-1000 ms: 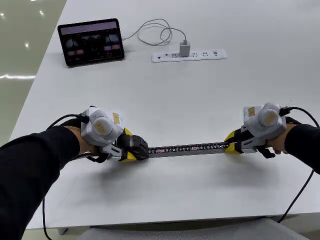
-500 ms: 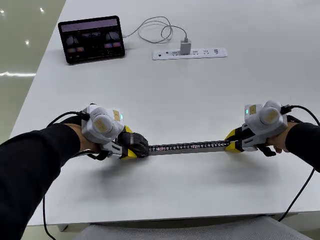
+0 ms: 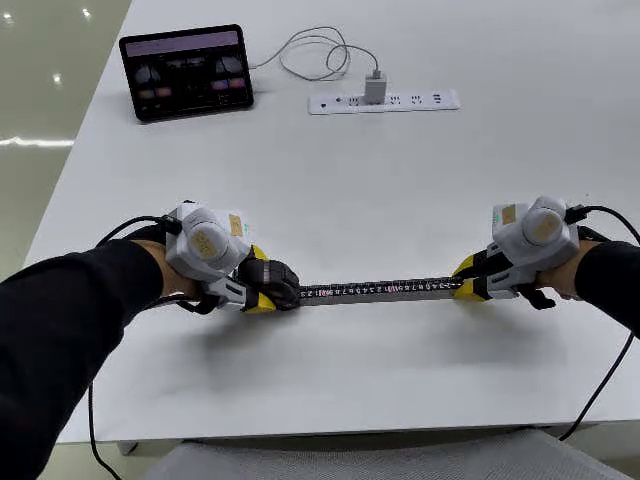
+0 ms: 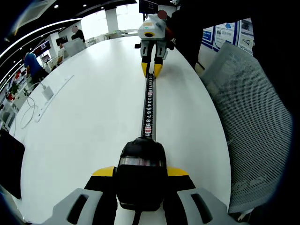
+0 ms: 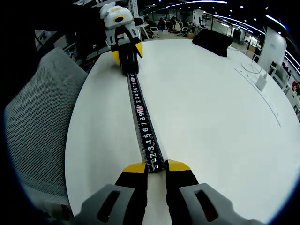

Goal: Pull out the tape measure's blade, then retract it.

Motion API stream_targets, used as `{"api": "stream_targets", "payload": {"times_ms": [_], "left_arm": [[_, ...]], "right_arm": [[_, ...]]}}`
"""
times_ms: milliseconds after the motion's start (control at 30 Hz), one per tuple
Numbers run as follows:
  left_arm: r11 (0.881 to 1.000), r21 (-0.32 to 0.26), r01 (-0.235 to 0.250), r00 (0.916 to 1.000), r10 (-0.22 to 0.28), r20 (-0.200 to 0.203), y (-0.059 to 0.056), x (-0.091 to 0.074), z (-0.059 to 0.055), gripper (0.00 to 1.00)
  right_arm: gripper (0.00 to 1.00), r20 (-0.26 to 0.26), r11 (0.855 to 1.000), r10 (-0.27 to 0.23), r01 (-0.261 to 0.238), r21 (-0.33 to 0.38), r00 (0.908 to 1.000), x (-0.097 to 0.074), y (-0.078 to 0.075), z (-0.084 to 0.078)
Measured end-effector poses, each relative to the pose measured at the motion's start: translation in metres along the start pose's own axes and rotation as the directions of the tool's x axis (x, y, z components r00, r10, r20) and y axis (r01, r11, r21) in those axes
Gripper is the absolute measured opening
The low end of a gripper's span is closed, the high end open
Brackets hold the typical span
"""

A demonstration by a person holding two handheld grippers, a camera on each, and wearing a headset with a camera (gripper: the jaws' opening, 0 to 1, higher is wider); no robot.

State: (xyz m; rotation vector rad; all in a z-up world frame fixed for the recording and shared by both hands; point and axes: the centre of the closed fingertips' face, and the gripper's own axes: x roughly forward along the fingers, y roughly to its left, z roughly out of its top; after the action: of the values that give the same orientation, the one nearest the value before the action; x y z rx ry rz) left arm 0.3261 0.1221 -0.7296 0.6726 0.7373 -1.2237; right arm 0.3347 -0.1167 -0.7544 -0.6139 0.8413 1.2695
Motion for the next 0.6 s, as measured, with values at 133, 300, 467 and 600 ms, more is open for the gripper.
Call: {"api": "stream_targets", "payload": {"times_ms": [133, 300, 467, 600], "left_arm": [[1.000, 0.030, -0.004, 0.9999, 0.004, -0.015, -0.0013, 0.0004, 0.0013, 0.34], [0.999, 0.045, 0.000, 0.9998, 0.001, -0.022, -0.0004, 0.0007, 0.0013, 0.34], [0.999, 0.044, -0.004, 0.9994, 0.005, -0.033, 0.0000, 0.0009, 0.0012, 0.35], [1.000, 0.010, -0.014, 0.9993, 0.014, -0.034, 0.0003, 0.0010, -0.0003, 0.35]], "right_arm": [[0.09, -0.004, 1.000, 0.000, 0.000, 0.009, 1.0000, 0.0001, 0.0001, 0.0001], [0.11, -0.009, 1.000, -0.001, 0.001, -0.014, 1.0000, 0.0015, 0.0010, 0.0018], [0.12, -0.022, 1.000, -0.007, 0.006, -0.027, 0.9997, 0.0018, 0.0022, 0.0033], [0.13, -0.027, 0.999, -0.017, 0.016, -0.028, 0.9995, 0.0019, 0.0024, 0.0035]]}}
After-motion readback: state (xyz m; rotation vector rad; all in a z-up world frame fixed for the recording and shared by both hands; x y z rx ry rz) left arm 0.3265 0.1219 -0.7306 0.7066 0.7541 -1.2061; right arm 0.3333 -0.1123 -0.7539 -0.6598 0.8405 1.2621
